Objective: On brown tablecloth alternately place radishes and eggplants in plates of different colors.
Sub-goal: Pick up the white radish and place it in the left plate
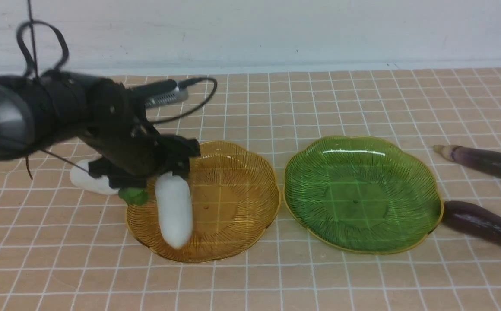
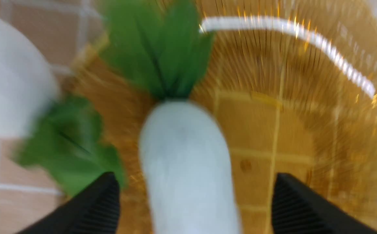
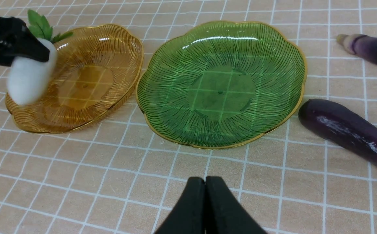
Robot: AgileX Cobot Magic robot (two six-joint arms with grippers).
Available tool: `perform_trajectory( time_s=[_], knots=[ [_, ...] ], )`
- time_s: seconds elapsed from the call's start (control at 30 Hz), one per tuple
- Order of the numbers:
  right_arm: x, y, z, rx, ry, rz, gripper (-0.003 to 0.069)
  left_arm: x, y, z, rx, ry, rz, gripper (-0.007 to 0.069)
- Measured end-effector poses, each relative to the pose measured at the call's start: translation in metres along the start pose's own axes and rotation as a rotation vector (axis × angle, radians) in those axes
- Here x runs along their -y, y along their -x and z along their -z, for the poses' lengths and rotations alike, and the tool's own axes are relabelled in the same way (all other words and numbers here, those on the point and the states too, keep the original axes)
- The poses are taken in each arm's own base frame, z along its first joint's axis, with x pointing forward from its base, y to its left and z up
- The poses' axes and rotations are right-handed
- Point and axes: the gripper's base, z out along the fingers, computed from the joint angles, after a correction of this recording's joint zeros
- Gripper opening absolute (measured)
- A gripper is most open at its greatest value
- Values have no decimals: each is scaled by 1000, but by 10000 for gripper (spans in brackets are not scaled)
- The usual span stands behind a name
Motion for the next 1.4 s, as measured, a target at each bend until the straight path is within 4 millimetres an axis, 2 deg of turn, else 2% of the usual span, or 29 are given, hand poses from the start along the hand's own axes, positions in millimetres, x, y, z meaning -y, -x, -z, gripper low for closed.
perform_trajectory(
  time_s=[0.1,0.2,0.23,0.27,0.3,0.37,0.4,0.5,0.67,0.73,0.87,1.0,1.07,1.1,1.13,1.2,1.3,1.33,1.4],
  knots=[
    [0,0,0,0,0,0,-12,-9,20,14,37,45,-11,623],
    [0,0,0,0,0,0,-12,-28,36,22,59,118,22,638],
    [0,0,0,0,0,-4,-12,-50,44,18,58,179,120,640],
    [0,0,0,0,0,-5,-12,-59,46,13,57,196,174,640],
    [0,0,0,0,0,-5,-12,-61,47,12,58,198,186,640],
    [0,0,0,0,0,-4,-12,-83,54,-5,67,219,307,640],
    [0,0,0,0,0,-4,-12,-85,54,-6,68,220,319,640],
    [0,0,0,0,0,1,-11,-107,56,-29,42,232,422,639],
    [0,0,0,1,0,4,-11,-114,53,-63,7,211,486,603],
    [0,0,0,5,-1,16,-11,-116,52,-81,18,195,493,554],
    [0,1,0,8,-2,36,-11,-116,51,-86,3,186,482,447],
    [0,1,0,7,-2,45,-11,-108,51,-69,-73,160,383,380],
    [1,2,-3,-4,-2,41,-11,-92,59,-43,-79,92,324,377],
    [2,3,-6,-17,-3,36,-11,-81,63,-29,-62,48,286,377],
    [3,4,-9,-35,-4,30,-11,-60,67,-11,-27,-24,207,377],
    [5,6,-17,-69,-5,12,-11,-23,61,5,-6,-108,78,377],
    [9,8,-28,-123,-10,-13,-11,13,44,-1,-37,-151,-54,382],
    [11,10,-32,-142,-18,-16,-10,26,36,-11,-61,-157,-102,388],
    [18,18,-41,-189,-63,-13,1,37,25,-28,-93,-141,-164,412]
  ],
)
